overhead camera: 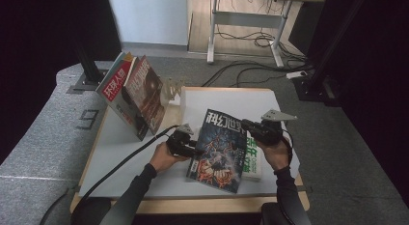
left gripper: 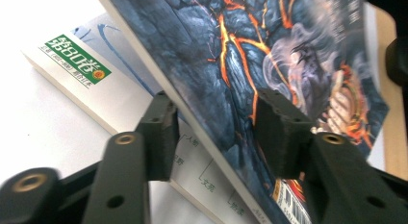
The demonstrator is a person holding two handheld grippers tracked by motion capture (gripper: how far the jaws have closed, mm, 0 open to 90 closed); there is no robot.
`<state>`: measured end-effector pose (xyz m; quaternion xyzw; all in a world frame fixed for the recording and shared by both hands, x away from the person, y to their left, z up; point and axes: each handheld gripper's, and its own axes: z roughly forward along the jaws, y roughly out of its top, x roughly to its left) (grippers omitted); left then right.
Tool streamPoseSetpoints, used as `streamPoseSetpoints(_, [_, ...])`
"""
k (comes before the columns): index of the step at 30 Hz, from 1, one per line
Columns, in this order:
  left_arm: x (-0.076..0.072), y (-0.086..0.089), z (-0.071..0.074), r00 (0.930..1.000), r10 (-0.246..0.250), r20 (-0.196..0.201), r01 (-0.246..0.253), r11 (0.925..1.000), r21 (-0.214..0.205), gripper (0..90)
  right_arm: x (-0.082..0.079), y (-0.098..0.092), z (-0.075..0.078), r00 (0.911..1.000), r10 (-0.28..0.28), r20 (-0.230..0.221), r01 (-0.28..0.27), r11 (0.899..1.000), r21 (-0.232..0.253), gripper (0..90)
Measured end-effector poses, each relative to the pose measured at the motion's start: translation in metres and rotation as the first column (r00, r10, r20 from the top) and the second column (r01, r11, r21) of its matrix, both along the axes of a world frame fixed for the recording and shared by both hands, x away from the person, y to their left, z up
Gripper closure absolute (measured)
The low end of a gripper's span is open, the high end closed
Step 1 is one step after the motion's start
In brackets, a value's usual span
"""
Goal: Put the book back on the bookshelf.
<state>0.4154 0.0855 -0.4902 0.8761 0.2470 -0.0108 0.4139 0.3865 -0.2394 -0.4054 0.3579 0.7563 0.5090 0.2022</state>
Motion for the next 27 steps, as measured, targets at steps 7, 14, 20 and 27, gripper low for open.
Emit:
streamPoseSetpoints(7, [-0.007, 0.001, 0.004, 0.9997, -0.022, 0.007, 0.023, 0.9991, -0.035, 68.4, 0.001, -0.003, -0.001, 0.9998, 0.01, -0.017, -0.01, 1.0, 0.012, 82.0])
streamPoseSetpoints(14, [-0.014, 0.004, 0.005, 0.999, -0.032, 0.033, 0.033, 0.9984, -0.045, 72.3, -0.002, -0.006, 0.0, 0.9998, 0.018, -0.012, -0.018, 1.0, 0.023, 81.6])
streamPoseSetpoints(20, [-0.02, 0.008, 0.003, 0.9987, -0.027, 0.043, 0.03, 0.9973, -0.067, 76.4, -0.003, -0.009, -0.002, 0.9997, 0.009, -0.021, -0.008, 1.0, 0.019, 80.5])
streamPoseSetpoints(27, [-0.027, 0.012, 0.004, 0.9984, -0.029, 0.049, 0.034, 0.9941, -0.104, 78.9, -0.004, -0.019, -0.003, 0.9996, 0.007, -0.029, -0.005, 0.998, 0.066, 79.0])
